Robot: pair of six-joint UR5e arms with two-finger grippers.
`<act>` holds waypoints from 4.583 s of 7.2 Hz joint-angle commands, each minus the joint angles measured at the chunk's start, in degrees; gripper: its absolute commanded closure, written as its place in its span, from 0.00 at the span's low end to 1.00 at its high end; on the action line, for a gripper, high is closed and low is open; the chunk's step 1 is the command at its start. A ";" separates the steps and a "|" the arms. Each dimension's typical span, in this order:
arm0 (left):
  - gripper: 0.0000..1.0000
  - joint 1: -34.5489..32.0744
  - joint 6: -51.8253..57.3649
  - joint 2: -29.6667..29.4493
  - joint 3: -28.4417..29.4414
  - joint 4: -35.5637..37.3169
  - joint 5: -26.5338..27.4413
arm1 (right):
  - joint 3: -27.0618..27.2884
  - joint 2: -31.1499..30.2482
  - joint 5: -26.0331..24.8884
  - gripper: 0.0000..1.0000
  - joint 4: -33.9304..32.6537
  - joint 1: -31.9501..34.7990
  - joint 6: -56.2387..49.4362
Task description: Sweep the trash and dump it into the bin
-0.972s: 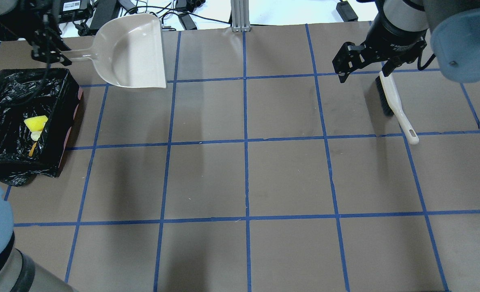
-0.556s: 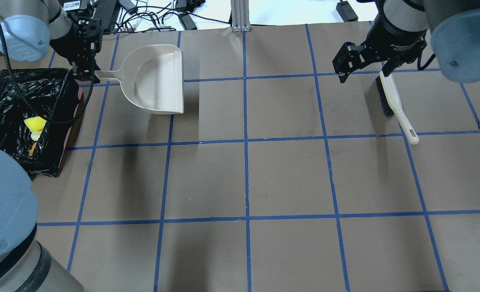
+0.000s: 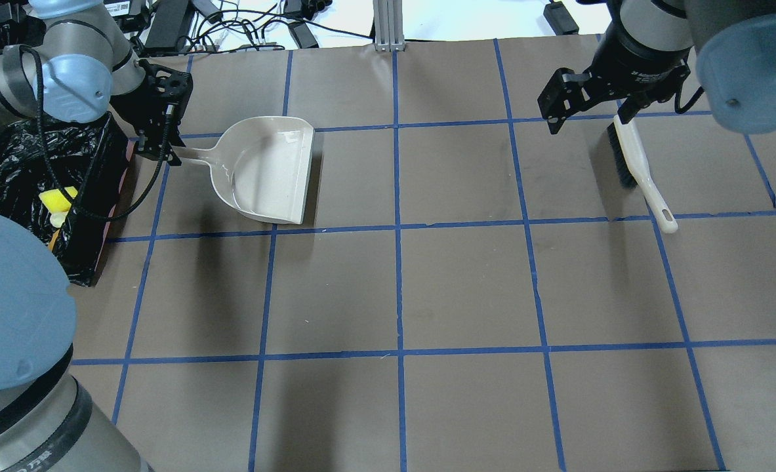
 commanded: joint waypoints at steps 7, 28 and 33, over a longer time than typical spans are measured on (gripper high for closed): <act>0.00 -0.97 -0.82 0.86 0.02 1.68 -0.19 | 0.26 0.07 -0.44 0.00 0.00 0.00 -0.15; 0.00 -11.34 -99.44 30.94 -4.81 -15.55 -0.89 | 0.35 -0.02 -0.44 0.00 0.00 0.00 -0.15; 0.00 -11.34 -98.65 31.20 -4.90 -15.46 -0.89 | 0.35 -0.02 -0.53 0.00 -0.09 0.00 -0.15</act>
